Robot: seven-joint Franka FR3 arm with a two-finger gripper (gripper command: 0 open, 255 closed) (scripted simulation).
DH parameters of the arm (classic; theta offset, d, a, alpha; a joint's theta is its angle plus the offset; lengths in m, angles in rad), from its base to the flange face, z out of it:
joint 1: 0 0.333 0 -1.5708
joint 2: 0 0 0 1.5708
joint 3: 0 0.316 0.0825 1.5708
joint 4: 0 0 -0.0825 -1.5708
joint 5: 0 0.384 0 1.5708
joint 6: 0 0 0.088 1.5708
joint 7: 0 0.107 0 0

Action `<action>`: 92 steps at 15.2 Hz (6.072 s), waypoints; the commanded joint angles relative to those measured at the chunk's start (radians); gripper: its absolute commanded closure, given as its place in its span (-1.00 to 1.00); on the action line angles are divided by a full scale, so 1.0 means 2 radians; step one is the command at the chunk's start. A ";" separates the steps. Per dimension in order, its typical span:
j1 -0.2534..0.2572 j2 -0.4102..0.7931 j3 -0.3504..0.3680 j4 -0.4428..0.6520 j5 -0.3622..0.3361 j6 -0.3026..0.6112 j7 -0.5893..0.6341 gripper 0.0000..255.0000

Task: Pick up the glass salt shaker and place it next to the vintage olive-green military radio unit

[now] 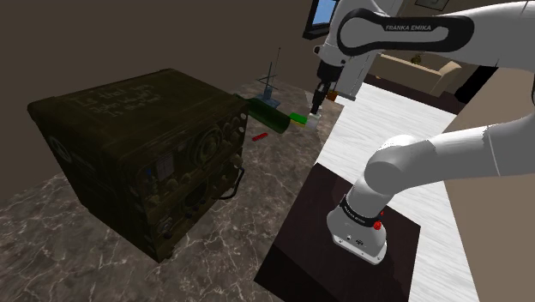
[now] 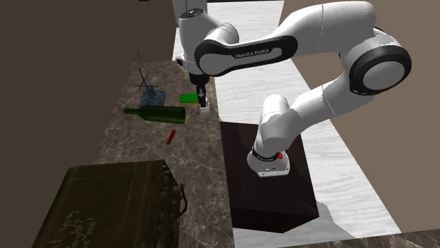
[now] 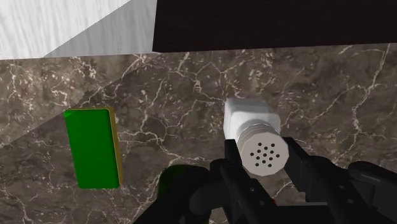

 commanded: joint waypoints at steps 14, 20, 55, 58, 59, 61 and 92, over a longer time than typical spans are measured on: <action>0.004 0.008 0.009 0.105 0.009 -0.097 -0.002 1.00; 0.006 0.017 0.011 0.152 0.011 -0.135 -0.003 1.00; 0.028 0.085 0.101 0.384 0.072 -0.300 0.094 1.00; 0.034 0.089 0.133 0.389 0.091 -0.300 0.133 1.00; 0.036 0.092 0.143 0.391 0.098 -0.299 0.146 1.00; 0.040 0.098 0.165 0.398 0.110 -0.298 0.173 1.00; 0.062 0.049 0.235 0.188 0.158 -0.129 0.228 1.00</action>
